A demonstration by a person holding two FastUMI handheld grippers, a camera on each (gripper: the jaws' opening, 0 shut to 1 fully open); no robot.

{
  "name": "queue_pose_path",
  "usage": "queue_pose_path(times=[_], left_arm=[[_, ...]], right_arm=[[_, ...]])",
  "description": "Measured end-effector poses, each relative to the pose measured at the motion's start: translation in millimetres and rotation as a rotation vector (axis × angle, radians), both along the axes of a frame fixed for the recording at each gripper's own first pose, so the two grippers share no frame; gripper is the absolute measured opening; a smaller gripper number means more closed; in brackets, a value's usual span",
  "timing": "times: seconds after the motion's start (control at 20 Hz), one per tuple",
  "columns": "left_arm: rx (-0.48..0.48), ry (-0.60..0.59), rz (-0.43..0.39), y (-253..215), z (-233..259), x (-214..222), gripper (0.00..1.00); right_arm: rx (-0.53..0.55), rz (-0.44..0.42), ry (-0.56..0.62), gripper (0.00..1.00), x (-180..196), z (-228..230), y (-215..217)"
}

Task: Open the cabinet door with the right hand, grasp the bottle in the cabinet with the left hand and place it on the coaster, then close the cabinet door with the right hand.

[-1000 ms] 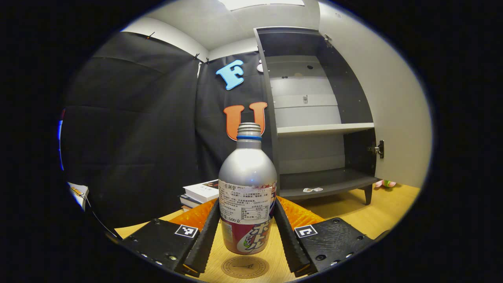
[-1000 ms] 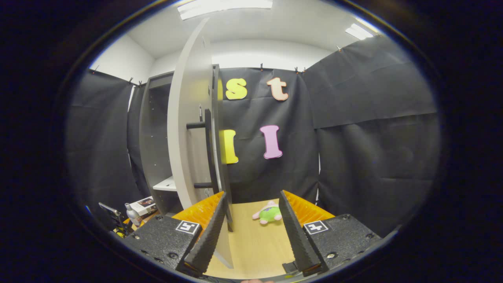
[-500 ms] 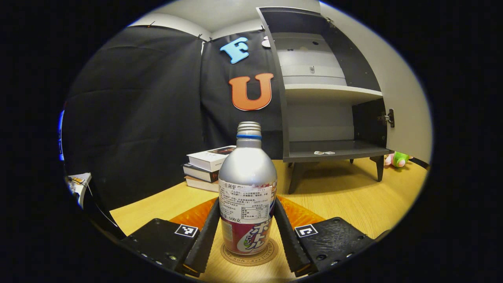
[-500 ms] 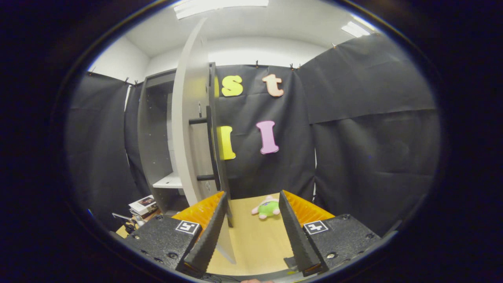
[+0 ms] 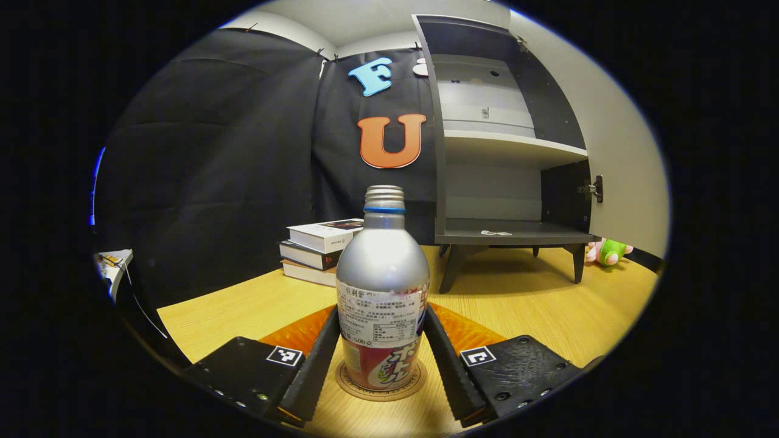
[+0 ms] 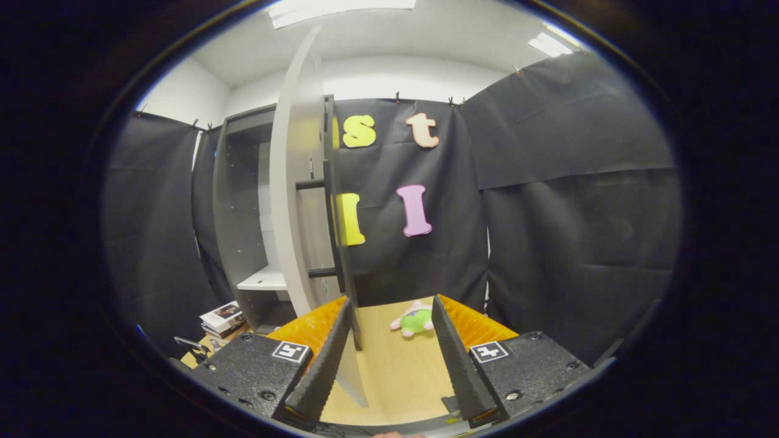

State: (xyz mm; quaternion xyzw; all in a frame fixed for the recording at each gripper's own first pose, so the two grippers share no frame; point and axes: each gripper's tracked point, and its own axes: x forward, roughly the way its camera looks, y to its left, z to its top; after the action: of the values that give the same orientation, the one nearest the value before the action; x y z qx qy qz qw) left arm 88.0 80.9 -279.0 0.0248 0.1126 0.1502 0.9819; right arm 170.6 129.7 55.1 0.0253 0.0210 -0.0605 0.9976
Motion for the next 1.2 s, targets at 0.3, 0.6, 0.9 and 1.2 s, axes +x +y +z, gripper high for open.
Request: queue_pose_path(times=[0.3, 0.6, 0.9, 1.2], left_arm=[[-0.017, 0.015, -0.023, -3, 0, -6, 0.80], [0.017, -0.013, -0.037, -8, 18, -9, 0.96], [0.015, -0.080, -0.041, -20, 73, -16, 0.96], [0.002, -0.159, -0.164, -56, 173, -18, 0.96]], right_arm=[[0.002, 0.017, 0.009, 0.82, 2, -2, 4], [0.025, 0.024, 0.018, 0.82, 3, -9, 2], [0.041, 0.026, 0.015, 0.82, 9, -6, -4], [0.012, 0.046, -0.005, 0.82, 30, -4, -2]])
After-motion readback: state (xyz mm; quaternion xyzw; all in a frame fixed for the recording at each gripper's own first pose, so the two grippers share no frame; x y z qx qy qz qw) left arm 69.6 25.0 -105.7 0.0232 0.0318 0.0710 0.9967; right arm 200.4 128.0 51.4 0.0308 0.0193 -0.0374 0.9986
